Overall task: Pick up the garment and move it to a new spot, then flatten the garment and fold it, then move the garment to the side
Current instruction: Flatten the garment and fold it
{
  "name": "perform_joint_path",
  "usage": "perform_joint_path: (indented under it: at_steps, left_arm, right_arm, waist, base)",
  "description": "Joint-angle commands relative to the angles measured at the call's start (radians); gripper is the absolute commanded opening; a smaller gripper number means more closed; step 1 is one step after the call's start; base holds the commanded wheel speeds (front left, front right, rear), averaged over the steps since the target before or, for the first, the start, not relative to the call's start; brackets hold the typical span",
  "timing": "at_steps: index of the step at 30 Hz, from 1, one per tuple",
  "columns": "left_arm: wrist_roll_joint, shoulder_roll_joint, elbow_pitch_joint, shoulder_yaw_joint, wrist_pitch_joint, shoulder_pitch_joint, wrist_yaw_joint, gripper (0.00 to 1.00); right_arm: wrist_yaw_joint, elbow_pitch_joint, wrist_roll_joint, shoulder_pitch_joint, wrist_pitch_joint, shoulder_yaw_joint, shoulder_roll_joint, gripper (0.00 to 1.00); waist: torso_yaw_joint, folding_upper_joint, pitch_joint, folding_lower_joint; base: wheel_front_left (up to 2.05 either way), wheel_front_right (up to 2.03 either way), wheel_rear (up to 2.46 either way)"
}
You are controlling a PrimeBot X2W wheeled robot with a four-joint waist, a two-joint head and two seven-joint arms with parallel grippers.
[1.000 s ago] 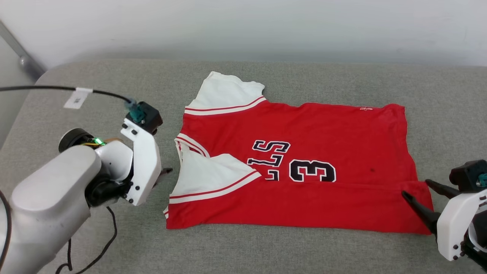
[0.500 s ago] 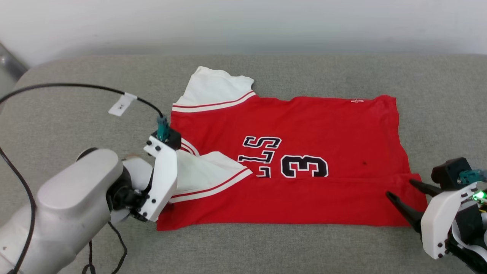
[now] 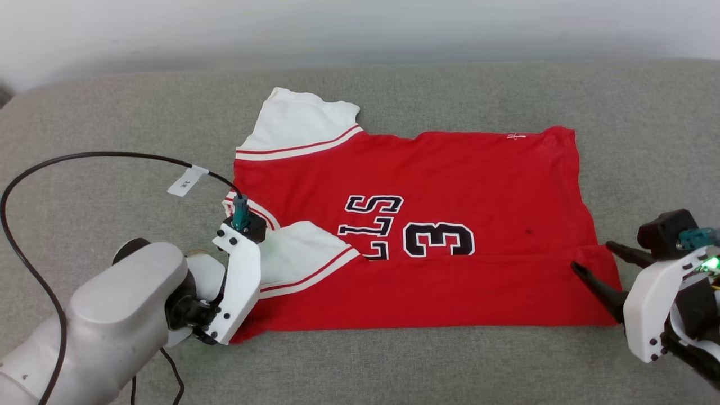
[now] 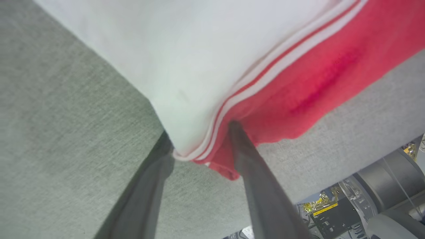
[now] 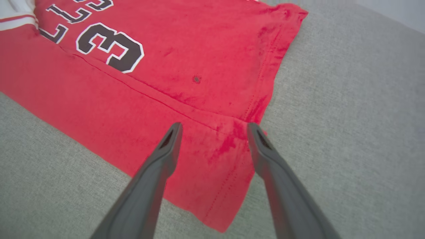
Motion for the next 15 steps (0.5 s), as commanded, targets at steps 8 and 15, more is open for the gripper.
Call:
perform_joint_path:
  at_steps: [8, 15]
  left_arm:
    - [-0.002, 0.022, -0.05, -0.039, -0.045, 0.016, -0.007, 0.0]
    - [-0.013, 0.055, -0.143, -0.056, -0.068, -0.009, -0.007, 0.0]
  right_arm:
    - [0.0, -0.091, 0.021, -0.087, 0.173, 0.055, -0.128, 1.0]
    - [0.0, -0.14, 0.12, -0.151, 0.468, 0.152, -0.238, 1.0]
  waist:
    - [0.014, 0.0, -0.055, 0.0]
    - [0.027, 0.0, -0.055, 0.0]
  base:
    - [0.0, 0.0, 0.0]
    - [0.0, 0.0, 0.0]
